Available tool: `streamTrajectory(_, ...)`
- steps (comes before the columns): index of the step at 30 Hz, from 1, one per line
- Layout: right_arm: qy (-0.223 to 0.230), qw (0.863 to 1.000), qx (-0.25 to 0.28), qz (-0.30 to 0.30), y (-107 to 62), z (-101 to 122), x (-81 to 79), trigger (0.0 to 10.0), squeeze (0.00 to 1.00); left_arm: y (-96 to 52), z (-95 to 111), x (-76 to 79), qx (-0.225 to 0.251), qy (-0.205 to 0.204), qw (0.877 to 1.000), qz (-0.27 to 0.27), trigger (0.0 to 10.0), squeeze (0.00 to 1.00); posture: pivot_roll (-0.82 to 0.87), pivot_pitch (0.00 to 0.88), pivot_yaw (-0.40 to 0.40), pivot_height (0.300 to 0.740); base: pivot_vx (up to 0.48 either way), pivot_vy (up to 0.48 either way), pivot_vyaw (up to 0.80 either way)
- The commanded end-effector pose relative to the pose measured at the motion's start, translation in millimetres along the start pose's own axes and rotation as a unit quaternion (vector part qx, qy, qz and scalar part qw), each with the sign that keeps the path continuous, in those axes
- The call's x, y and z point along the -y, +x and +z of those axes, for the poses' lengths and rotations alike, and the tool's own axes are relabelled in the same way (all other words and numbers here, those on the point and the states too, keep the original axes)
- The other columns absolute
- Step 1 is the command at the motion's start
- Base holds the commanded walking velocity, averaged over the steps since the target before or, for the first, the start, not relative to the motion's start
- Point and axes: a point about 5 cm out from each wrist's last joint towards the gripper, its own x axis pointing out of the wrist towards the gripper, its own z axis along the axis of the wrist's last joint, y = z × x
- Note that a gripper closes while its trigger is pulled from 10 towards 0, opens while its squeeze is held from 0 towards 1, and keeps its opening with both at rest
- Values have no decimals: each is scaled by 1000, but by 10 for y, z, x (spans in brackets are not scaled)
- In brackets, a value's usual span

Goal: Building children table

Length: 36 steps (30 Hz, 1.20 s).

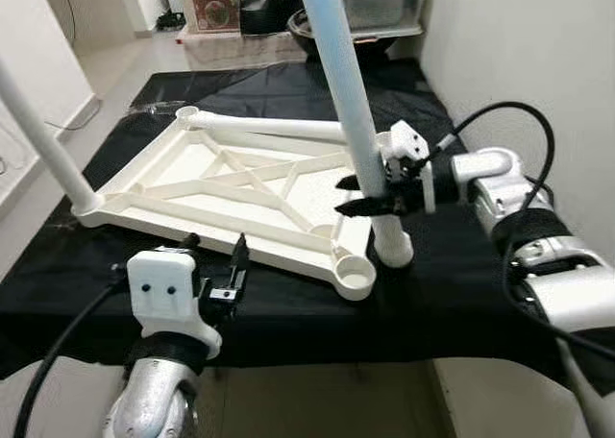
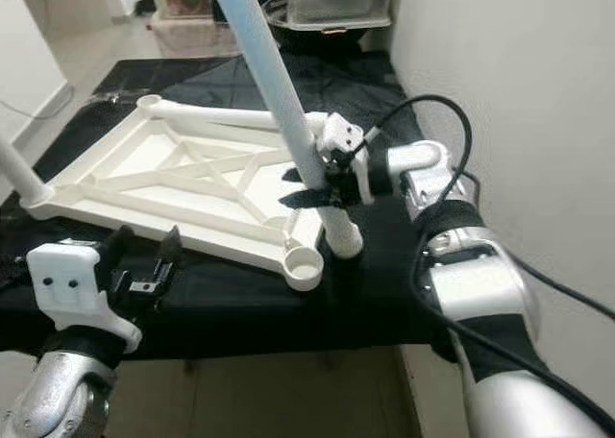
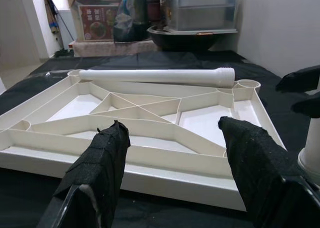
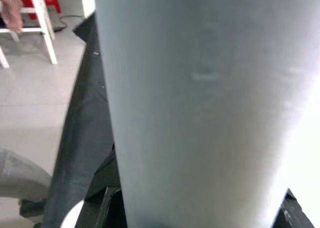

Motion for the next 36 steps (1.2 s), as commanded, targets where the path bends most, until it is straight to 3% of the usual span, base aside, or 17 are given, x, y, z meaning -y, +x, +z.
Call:
streamTrajectory(1,-17,1000,-22,-15,-47,56,48,10000,0,14,-27,-12,-5,5,1000,-3,10000,0,36,141,63,740,0,0,0)
streamTrajectory(4,-27,997,-56,-36,-92,1,65,10000,0,27,-26,-12,-3,5,1000,-4,10000,0,38,137,69,740,0,0,0)
streamTrajectory(7,-36,995,-84,-42,-35,-107,32,10000,0,32,-33,2,-4,4,1000,-6,10000,0,62,136,78,740,0,0,0)
streamTrajectory(18,-22,998,-49,-24,214,-175,-67,10000,0,25,-18,1,-1,8,1000,-3,10000,0,73,134,58,740,0,0,0)
streamTrajectory(20,-9,1000,-1,12,272,-116,-111,10000,0,20,-25,7,-2,7,1000,-2,10000,0,68,133,50,740,0,0,0)
streamTrajectory(21,-9,1000,-1,12,272,-116,-111,10000,0,20,-25,7,-2,7,1000,-2,10000,0,68,133,50,740,0,0,0)
streamTrajectory(23,12,997,72,26,365,13,-120,10000,0,20,-30,11,-3,6,1000,-1,10000,0,68,133,50,740,0,0,0)
streamTrajectory(24,12,997,72,26,365,13,-120,10000,0,20,-30,11,-3,6,1000,-1,10000,0,68,133,50,740,0,0,0)
streamTrajectory(25,18,995,98,28,398,64,-118,10000,0,21,-32,12,-3,5,1000,-1,10000,0,68,133,50,740,0,0,0)
streamTrajectory(26,35,987,157,-2,485,198,-78,10000,0,29,-35,16,-2,6,1000,-3,10000,0,62,126,51,740,0,0,0)
streamTrajectory(29,49,980,190,-39,548,278,-39,10000,0,40,-33,20,-1,6,1000,-4,10000,0,62,126,51,740,0,0,0)
streamTrajectory(36,74,973,198,-87,671,269,-30,10000,0,39,-34,33,0,7,1000,-4,10000,0,43,120,44,740,0,0,0)
